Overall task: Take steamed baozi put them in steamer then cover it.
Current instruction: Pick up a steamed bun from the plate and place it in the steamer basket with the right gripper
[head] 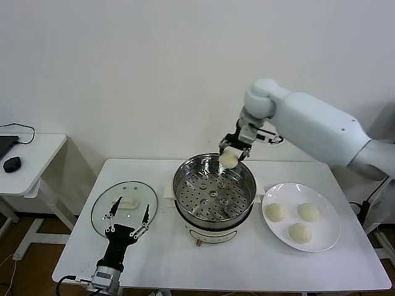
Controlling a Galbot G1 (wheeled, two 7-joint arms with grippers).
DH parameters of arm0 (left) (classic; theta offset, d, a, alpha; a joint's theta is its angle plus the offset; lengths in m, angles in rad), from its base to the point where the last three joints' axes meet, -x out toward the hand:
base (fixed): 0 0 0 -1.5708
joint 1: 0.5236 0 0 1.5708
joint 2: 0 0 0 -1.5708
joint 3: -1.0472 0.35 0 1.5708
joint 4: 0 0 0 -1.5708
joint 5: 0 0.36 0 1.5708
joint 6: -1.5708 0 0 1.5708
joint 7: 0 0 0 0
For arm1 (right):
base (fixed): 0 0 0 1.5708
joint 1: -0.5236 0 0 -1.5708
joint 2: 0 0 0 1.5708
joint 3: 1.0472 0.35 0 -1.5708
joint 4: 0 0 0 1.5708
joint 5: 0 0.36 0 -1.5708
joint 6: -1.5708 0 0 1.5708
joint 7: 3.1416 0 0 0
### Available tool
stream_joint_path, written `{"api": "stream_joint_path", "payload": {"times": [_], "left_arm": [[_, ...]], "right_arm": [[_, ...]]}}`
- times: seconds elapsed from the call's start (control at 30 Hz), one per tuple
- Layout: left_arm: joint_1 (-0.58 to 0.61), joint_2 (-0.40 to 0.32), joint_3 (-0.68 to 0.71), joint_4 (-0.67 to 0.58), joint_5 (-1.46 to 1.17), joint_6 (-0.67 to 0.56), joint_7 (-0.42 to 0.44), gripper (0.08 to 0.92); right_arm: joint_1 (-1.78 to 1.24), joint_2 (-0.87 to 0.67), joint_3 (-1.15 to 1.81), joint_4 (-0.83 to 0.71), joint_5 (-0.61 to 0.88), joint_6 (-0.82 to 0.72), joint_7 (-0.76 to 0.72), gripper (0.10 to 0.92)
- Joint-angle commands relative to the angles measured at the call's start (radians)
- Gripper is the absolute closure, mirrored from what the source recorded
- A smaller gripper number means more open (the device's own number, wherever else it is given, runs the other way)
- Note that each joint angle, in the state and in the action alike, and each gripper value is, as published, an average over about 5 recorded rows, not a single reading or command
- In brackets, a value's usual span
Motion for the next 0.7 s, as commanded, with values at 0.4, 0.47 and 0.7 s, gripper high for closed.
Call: {"api": "stream_joint_path", "payload": {"times": [0.4,0.47,0.7], "left_arm": [[0.0,-0.001,-0.004,-0.002,-0.004,0.0,-0.008,0.177],[0.0,-0.001,-0.006,0.0,-0.004,-0.002,-0.008,0.177],[0.0,0.0,-0.007,-0.005,-0.006,-0.003,-0.008,0.177]], "right_arm": [[-0.119,0.118,0.039,-0.124,-0.149,0.031,0.034,0.337],[-0.124,0.121,0.043,-0.128,-0.154,0.032,0.04,0.324],[-0.095,0.086,0.052,-0.079,-0.094,0.016,0.021,0.211]]}}
